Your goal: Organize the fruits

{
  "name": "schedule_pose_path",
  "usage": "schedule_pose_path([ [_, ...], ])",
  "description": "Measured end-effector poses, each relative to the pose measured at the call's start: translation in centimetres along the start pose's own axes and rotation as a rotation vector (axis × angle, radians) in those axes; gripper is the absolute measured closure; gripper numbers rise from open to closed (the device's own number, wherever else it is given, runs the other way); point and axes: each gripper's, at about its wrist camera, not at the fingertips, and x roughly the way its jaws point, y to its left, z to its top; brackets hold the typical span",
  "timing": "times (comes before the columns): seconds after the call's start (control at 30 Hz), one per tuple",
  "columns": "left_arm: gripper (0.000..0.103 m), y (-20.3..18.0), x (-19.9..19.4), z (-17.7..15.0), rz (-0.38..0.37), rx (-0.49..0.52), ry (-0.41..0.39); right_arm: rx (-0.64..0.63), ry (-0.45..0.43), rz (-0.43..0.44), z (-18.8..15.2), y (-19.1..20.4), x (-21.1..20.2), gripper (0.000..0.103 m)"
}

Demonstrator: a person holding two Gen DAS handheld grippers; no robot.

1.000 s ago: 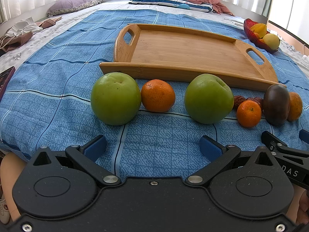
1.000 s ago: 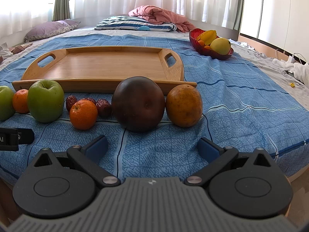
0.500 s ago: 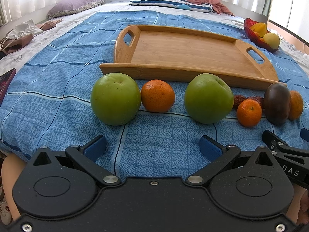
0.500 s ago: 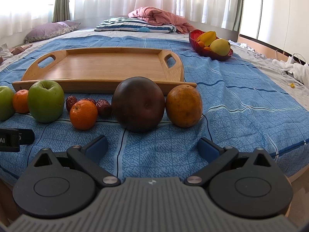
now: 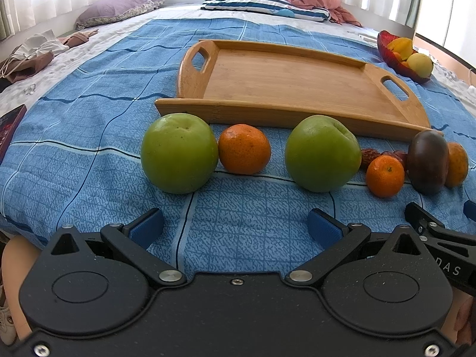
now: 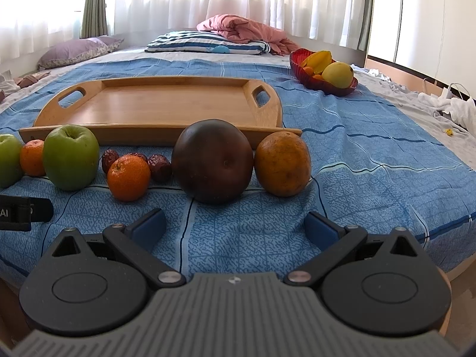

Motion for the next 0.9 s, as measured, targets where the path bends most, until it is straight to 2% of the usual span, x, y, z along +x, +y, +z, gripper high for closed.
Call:
schedule_pose_path([
  [0.17,0.0,0.3,0.0,-0.3,-0.015,0.012,-0.016,0.014,0.003,-0.02,0.0,0.3,0.1,0.0],
  [0.33,0.0,0.0,0.1,-1.1,0.006,0.024,-0.087,0.022,-0.009,-0.049,-0.1,0.7,0.4,0.0],
  [0.43,0.0,0.0,-0.1,-1.2,0.01,0.02,-0.102,0.014,-0.02,-0.054,-0.2,1.0,0.4,0.0],
  [0.67,0.0,1.3,-1.2,-0.6,-0.014,-0.002,-0.111,0.02,-0.038,0.068,0.2,-1.0,-0.4,0.0],
  [0.77,0.0,1.9,-2.1,-0.3,-0.004,-0.012,-0.146,0.025,-0.07,0.114,0.3,-1.7,-1.2,0.004],
  [0.9,0.0,2.6,-3.2,0.4,0.021,-0.013,-0.208,0.037,-0.112,0.124,0.8,-2.5,-2.1,0.011],
])
